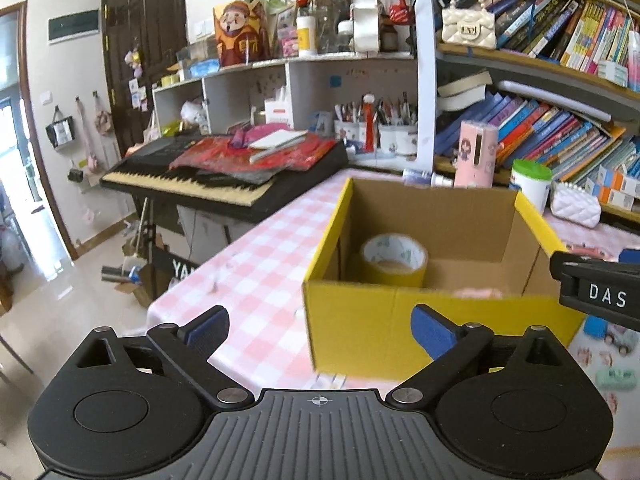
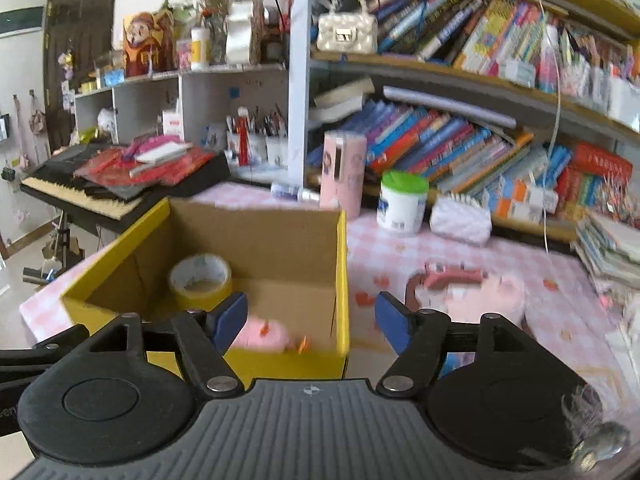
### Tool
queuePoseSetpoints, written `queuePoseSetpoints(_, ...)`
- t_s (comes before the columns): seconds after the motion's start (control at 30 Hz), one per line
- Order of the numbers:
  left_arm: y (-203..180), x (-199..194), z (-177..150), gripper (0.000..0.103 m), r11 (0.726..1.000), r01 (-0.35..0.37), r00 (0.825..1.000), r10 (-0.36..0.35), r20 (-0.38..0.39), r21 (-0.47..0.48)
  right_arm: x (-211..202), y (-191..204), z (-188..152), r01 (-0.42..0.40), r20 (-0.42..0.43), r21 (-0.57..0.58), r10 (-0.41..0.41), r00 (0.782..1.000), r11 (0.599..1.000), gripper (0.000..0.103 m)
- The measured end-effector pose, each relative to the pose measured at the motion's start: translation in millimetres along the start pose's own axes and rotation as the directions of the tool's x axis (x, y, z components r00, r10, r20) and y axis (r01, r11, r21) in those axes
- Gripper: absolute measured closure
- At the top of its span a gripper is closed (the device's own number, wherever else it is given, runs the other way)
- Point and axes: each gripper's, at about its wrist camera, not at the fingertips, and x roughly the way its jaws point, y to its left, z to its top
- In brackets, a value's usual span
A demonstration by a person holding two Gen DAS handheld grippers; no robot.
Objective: Organize objects
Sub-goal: 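Lower the pink pom-pom into the box and open the right gripper, then withdraw both open grippers from the box back toward the toys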
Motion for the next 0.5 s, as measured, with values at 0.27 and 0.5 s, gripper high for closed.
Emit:
queuePoseSetpoints(0.27,29.1,-21.1,-39.7,0.004,1.0,0.0,0.996,-0.002,-0.095,-0.026,-30.2,24.7,-39.7,0.019,-0.082,-0.029,-0.022,0.996,0.999,0.034)
queuePoseSetpoints(0.5,51.2,-42.5,-67.7,0.004,0.999,-0.009,0.989,0.004,-0.15,-0.035,-60.3,41.2,-72.2,0.029,-0.136,-0.037,-0.034,0.99,0.999,0.031)
